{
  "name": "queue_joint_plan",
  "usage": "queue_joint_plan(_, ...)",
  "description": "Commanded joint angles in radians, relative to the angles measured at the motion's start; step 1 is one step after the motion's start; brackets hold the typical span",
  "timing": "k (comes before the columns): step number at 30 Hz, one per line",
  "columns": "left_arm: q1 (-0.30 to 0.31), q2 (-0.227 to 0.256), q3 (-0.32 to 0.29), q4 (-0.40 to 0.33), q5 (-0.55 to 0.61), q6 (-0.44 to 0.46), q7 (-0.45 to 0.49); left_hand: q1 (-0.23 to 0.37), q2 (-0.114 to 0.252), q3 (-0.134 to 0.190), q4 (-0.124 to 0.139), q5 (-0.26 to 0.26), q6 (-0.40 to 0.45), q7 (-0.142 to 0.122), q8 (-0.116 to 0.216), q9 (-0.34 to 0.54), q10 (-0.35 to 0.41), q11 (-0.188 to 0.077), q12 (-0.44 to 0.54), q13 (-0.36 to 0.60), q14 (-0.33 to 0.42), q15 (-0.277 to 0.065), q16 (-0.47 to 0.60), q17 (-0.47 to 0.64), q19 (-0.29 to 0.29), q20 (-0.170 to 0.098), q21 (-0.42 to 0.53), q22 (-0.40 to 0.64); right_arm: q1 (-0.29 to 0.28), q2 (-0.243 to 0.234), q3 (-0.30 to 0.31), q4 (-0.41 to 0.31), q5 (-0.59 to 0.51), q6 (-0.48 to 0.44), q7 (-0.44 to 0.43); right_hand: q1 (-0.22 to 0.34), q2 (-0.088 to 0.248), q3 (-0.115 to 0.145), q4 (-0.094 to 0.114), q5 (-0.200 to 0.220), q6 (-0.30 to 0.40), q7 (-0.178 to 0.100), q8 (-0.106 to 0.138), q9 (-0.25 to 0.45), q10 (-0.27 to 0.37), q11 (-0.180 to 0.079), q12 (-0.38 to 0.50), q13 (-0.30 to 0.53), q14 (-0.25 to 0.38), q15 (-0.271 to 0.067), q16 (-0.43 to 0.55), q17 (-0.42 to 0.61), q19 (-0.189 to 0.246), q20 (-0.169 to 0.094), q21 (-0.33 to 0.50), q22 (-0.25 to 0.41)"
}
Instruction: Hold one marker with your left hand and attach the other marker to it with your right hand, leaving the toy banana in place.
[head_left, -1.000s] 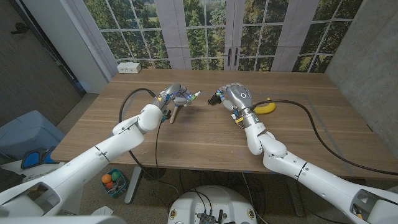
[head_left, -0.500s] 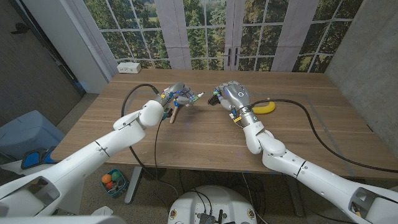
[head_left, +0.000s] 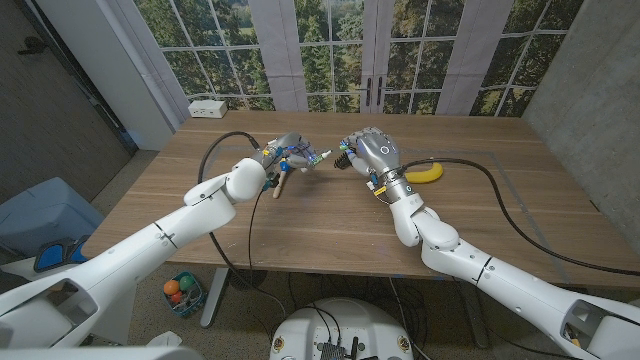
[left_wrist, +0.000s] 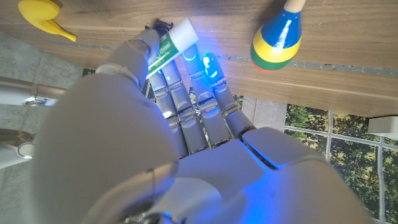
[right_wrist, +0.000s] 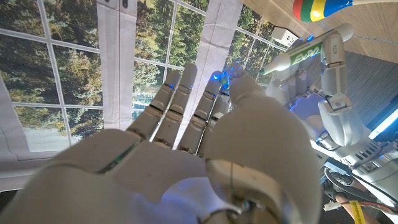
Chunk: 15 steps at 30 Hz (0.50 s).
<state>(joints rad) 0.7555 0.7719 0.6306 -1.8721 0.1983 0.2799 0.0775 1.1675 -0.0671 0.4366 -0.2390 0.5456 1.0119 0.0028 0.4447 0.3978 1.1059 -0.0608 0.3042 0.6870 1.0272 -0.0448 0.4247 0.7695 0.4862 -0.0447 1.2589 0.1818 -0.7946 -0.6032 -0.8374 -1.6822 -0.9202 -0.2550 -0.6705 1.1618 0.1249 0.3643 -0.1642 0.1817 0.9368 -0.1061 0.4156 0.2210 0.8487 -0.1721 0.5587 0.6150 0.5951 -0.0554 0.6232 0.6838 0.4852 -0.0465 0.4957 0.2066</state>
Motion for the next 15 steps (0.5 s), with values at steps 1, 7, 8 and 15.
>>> queue_joint_plan(1,-0.001,-0.008,0.001,0.001,-0.001,-0.030,-0.002,0.005,0.010,0.081,0.073,0.007,0.059,-0.045,-0.001,0.021,0.147,-0.136,-0.003,0.001,0.138,-0.194,-0.007,0.006,-0.002,-0.096,0.005,0.000,0.009,0.002,-0.005,0.008,-0.017,0.023,-0.010,-0.003,-0.004,-0.002,0.000,0.009,0.077,-0.038,0.007,0.002,0.034,-0.027,0.004,0.006,0.011,-0.176,-0.005,0.005,0.001,-0.022,0.007,0.003)
queue_joint_plan(7,0.004,-0.013,-0.004,0.003,-0.006,-0.040,0.006,0.004,0.009,0.083,0.072,0.006,0.060,-0.047,-0.001,0.023,0.148,-0.135,-0.005,0.003,0.139,-0.194,-0.008,0.008,-0.004,-0.097,0.006,0.000,0.016,0.004,-0.008,0.017,-0.018,0.035,-0.009,-0.003,-0.004,-0.003,0.000,0.009,0.076,-0.039,0.007,0.002,0.036,-0.027,0.002,0.007,0.012,-0.176,-0.007,0.008,-0.001,-0.023,0.010,0.003)
queue_joint_plan(8,0.005,-0.013,-0.005,0.004,-0.005,-0.041,0.007,0.004,0.009,0.083,0.073,0.006,0.061,-0.046,-0.001,0.022,0.148,-0.135,-0.005,0.003,0.139,-0.194,-0.009,0.008,-0.004,-0.097,0.006,0.000,0.017,0.005,-0.008,0.019,-0.018,0.036,-0.009,-0.003,-0.003,-0.003,0.000,0.009,0.076,-0.039,0.008,0.002,0.037,-0.027,0.002,0.007,0.011,-0.175,-0.009,0.007,-0.001,-0.023,0.011,0.003)
queue_joint_plan(15,0.004,-0.015,-0.006,0.011,-0.006,-0.047,0.006,0.003,0.009,0.085,0.072,0.006,0.060,-0.046,-0.003,0.022,0.150,-0.135,-0.007,0.003,0.140,-0.194,-0.011,0.011,-0.004,-0.097,0.007,0.000,0.024,0.008,-0.012,0.029,-0.021,0.044,-0.007,-0.002,-0.004,-0.003,0.000,0.009,0.076,-0.039,0.008,0.001,0.037,-0.027,0.001,0.008,0.013,-0.177,-0.010,0.011,-0.003,-0.023,0.013,0.002)
